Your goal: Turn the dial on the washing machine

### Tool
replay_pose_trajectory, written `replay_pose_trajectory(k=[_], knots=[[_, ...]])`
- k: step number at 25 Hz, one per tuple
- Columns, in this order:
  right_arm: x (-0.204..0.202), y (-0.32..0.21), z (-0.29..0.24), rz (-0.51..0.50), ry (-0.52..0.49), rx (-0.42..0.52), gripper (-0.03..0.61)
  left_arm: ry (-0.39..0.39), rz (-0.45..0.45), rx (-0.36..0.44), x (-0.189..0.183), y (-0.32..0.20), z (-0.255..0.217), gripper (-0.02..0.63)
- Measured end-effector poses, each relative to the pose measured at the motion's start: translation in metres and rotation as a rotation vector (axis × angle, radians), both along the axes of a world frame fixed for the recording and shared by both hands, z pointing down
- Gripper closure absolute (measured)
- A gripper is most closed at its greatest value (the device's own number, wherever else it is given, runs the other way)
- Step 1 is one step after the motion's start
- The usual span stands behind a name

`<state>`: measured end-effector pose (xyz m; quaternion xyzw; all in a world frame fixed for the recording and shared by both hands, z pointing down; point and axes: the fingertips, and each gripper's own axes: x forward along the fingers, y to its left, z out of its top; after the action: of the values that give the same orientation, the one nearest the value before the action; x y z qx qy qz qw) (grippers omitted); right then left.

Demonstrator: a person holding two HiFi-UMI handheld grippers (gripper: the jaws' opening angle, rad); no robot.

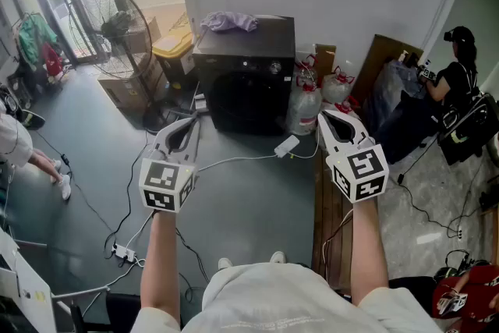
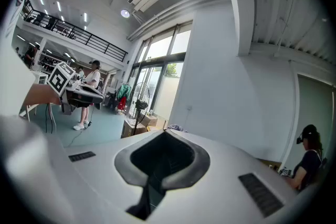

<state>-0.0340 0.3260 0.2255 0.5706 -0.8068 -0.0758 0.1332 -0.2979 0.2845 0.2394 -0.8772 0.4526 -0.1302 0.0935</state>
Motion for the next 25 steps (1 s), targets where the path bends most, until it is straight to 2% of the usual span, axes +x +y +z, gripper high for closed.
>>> replay_pose_trajectory(k=[9, 13, 20, 25], knots=[[0.054, -0.001, 0.012, -0.082, -0.019, -0.016, 0.565, 0.007, -0.076, -0.024, 0.048, 0.006, 0.011, 0.598], [0.070, -0.011, 0.025, -0.100, -0.022, -0.035, 0.565, 0.002, -0.079, -0.032, 0.066, -0.003, 0.019, 0.598], [0.080, -0.061, 0.038, -0.129, -0.024, -0.065, 0.565, -0.011, -0.054, -0.038, 0.092, -0.054, 0.029, 0.598], [0.081, -0.119, 0.046, -0.113, -0.008, -0.076, 0.565, -0.007, -0.032, -0.053, 0.096, -0.115, 0.043, 0.598]])
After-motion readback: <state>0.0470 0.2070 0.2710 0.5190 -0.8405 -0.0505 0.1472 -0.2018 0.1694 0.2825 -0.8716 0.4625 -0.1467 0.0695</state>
